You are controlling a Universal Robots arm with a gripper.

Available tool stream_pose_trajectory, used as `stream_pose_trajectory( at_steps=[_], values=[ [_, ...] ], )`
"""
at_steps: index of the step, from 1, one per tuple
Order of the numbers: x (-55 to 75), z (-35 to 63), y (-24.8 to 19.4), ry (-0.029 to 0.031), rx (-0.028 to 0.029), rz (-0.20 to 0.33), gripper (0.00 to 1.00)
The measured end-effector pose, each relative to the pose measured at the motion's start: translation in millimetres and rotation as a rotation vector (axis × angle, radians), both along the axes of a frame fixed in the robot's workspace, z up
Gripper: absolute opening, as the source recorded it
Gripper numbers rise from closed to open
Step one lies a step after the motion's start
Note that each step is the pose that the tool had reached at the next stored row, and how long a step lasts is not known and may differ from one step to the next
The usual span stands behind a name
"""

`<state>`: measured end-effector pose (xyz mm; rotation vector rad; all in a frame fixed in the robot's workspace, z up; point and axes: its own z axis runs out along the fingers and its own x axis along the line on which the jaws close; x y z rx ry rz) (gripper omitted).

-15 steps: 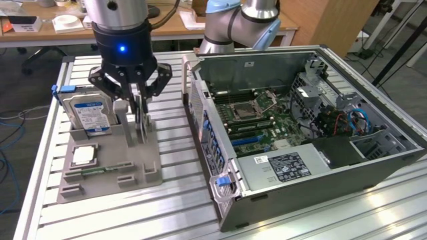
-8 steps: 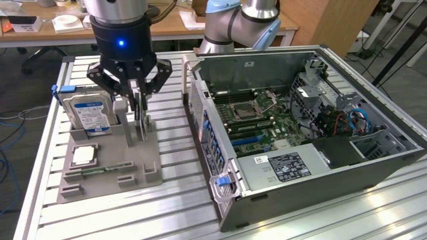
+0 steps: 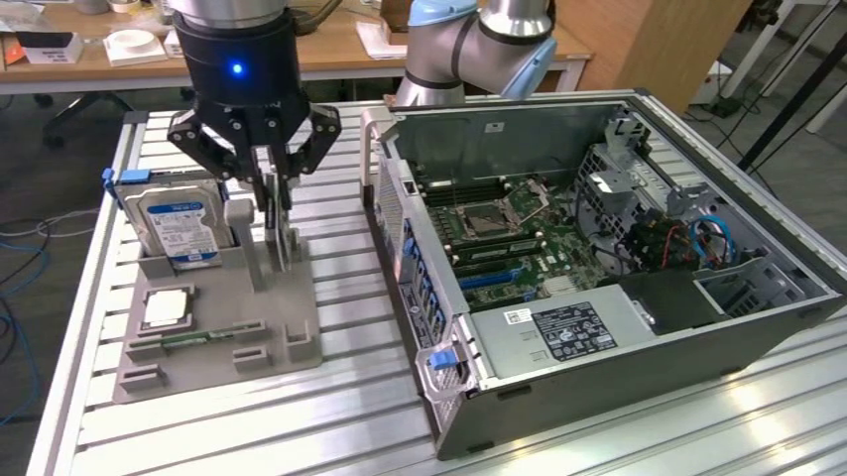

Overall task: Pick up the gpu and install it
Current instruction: 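Pick up the gpu and move the gpu toward the slot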

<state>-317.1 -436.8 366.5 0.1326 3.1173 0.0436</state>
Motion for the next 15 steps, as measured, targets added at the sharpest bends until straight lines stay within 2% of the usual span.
stream_pose_trajectory(
  at_steps=[15],
  values=[
    [0.0,19.3,0.0,-0.0001,0.0000,0.000,0.26]
  ],
)
